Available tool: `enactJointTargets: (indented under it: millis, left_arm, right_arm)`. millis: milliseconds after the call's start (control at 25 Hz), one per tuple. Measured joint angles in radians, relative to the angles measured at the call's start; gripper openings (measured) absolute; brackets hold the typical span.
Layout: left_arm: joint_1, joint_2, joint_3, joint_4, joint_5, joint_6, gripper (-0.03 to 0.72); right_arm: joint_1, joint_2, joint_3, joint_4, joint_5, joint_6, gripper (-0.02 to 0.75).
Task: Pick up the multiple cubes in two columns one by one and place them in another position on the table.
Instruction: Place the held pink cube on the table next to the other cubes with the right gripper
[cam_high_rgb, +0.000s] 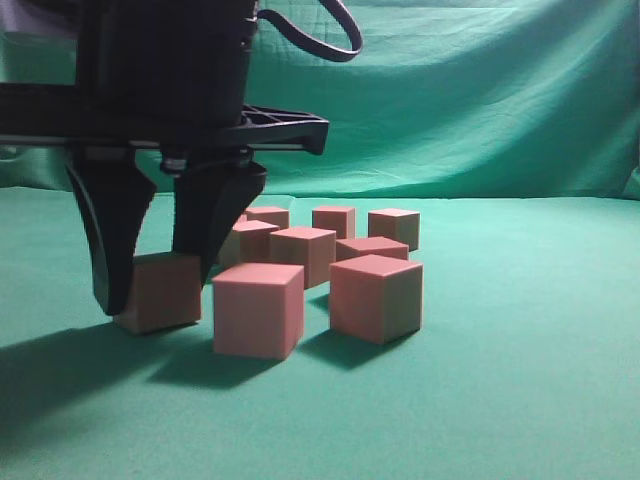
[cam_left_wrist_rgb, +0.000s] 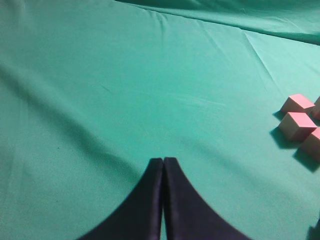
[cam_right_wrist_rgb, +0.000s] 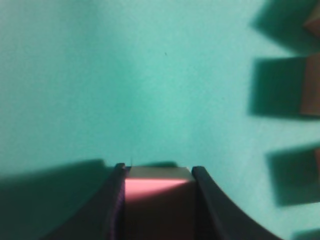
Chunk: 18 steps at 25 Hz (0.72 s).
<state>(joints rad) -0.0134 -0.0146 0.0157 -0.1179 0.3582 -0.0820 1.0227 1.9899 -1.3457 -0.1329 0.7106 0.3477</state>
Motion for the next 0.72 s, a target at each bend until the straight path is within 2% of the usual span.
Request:
enactJointTargets:
  millis: [160, 440, 680, 720]
  left_arm:
    - [0.0, 0.0, 0.0, 0.0, 0.0, 0.0, 0.0]
    - [0.0, 0.0, 0.0, 0.0, 0.0, 0.0, 0.0]
    - [0.0, 0.0, 0.0, 0.0, 0.0, 0.0, 0.0]
    - [0.0, 0.0, 0.0, 0.0, 0.0, 0.0, 0.0]
  right_arm:
    - [0.0, 0.0, 0.0, 0.002, 0.0, -0.004, 0.255]
    - [0.0, 0.001, -0.014, 0.028, 0.021, -0.014, 0.573]
    - [0.0, 0.002, -0.222, 0.03, 0.225, -0.054, 0.566]
    - [0.0, 0.002, -0.278, 0.03, 0.275, -0.055, 0.503]
